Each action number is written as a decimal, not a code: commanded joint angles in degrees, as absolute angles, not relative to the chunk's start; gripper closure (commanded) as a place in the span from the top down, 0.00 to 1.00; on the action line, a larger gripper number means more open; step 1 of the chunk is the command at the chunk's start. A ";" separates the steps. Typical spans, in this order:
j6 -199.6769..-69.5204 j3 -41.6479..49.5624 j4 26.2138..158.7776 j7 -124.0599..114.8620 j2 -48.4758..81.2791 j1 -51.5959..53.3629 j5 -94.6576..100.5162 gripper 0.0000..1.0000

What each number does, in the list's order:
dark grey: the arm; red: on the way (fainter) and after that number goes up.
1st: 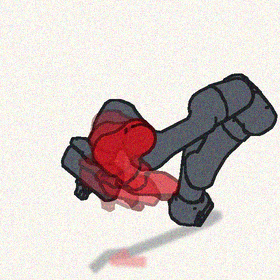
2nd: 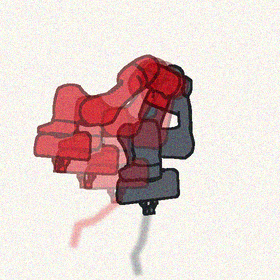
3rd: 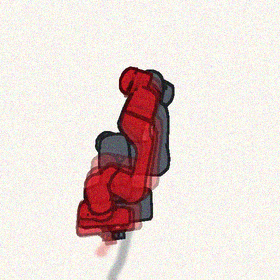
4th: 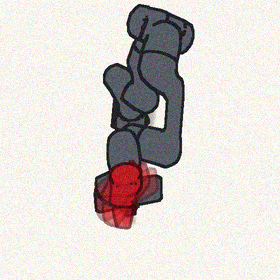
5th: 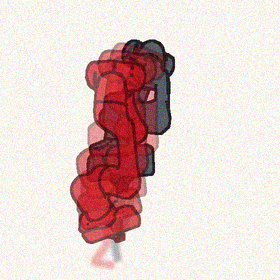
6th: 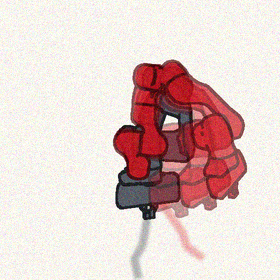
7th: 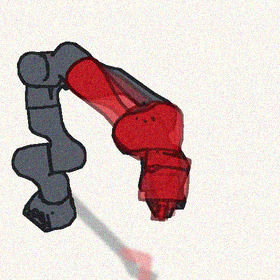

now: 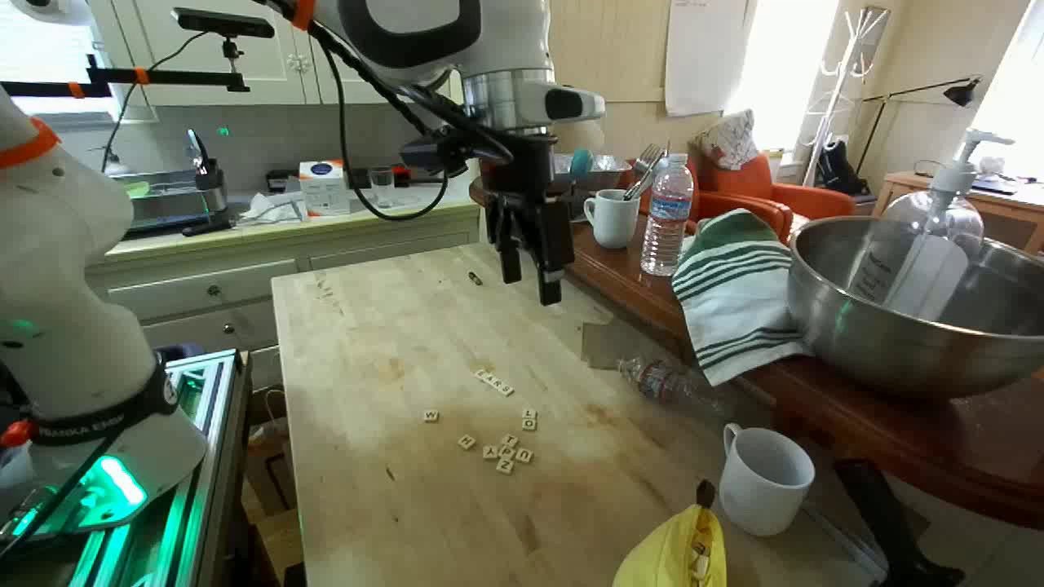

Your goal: Replace the tile letter s with tile letter t, then add tile letter h to the word

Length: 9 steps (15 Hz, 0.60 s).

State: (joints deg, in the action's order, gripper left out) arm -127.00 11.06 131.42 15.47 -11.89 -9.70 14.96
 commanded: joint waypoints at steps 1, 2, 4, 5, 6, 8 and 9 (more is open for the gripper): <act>-126.88 11.00 131.34 15.50 -11.88 -9.74 14.92 1.00; -126.88 11.00 131.34 15.50 -11.88 -9.74 14.92 1.00; -126.88 11.00 131.34 15.50 -11.88 -9.74 14.92 1.00; -126.88 11.00 131.34 15.50 -11.88 -9.74 14.92 1.00; -126.88 11.00 131.34 15.50 -11.88 -9.74 14.92 1.00; -127.27 10.56 131.72 15.43 -11.26 -9.26 14.82 1.00; -128.03 10.04 132.25 15.10 -10.83 -8.90 15.22 1.00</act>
State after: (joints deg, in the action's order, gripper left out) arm -127.00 10.96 131.44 15.47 -11.86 -9.65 14.95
